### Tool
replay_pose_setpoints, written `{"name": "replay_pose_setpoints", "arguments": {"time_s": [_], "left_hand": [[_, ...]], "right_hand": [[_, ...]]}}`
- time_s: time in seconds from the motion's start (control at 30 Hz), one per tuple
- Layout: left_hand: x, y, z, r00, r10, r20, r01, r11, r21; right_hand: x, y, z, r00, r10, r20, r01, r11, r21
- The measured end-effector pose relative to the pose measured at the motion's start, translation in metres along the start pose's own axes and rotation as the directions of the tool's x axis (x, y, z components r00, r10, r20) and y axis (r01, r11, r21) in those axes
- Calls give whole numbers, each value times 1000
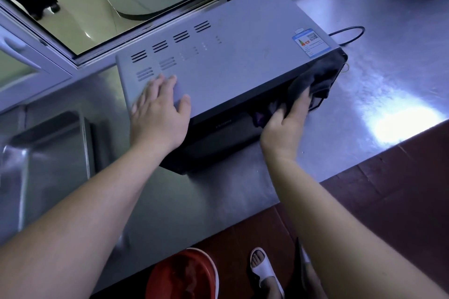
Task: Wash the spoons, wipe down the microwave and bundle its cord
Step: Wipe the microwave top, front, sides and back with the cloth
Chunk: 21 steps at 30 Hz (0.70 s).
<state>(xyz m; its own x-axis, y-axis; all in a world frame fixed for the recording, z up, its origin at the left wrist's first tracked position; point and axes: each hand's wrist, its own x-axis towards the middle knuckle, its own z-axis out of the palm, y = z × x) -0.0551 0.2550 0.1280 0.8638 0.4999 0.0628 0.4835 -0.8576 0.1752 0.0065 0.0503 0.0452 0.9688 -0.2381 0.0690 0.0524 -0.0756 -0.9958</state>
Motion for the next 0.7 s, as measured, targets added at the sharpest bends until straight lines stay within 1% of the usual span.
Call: {"name": "replay_pose_setpoints", "arguments": {"time_s": [0.07, 0.13, 0.2, 0.3, 0.4, 0.47, 0.5, 0.57, 0.63, 0.7], "left_hand": [[0, 0, 0, 1000, -2, -6, 2, 1000, -1], [0, 1, 0, 1000, -5, -7, 5, 1000, -4], [0, 0, 1, 1000, -3, -11, 3, 1000, -3], [0, -1, 2, 1000, 0, -13, 0, 1000, -8], [0, -1, 1, 1000, 7, -3, -7, 1000, -7], [0, 0, 0, 1000, 6, 5, -6, 1000, -8], [0, 0, 0, 1000, 7, 5, -7, 1000, -7], [0, -1, -1, 1000, 12, 3, -12, 1000, -5], [0, -1, 0, 1000, 11, 2, -11, 1000, -1], [0, -1, 0, 1000, 8, 5, -8, 1000, -1]], "right_hand": [[-23, 6, 15, 999, 23, 40, -22, 999, -26], [-51, 9, 33, 992, 88, 90, -83, 995, -61], [-80, 9, 48, 983, 110, 149, -97, 991, -92], [-110, 9, 55, 959, 68, 276, -42, 994, -97], [-106, 14, 40, 945, 15, 328, 5, 998, -60], [-92, 15, 28, 953, -20, 304, 35, 998, -46], [-82, 13, 25, 965, -6, 264, 20, 999, -48], [-57, 5, 22, 988, 63, 139, -58, 997, -41], [-29, 0, 19, 992, 124, 23, -124, 992, 6], [-4, 2, 12, 987, 153, -46, -153, 988, 5]]}}
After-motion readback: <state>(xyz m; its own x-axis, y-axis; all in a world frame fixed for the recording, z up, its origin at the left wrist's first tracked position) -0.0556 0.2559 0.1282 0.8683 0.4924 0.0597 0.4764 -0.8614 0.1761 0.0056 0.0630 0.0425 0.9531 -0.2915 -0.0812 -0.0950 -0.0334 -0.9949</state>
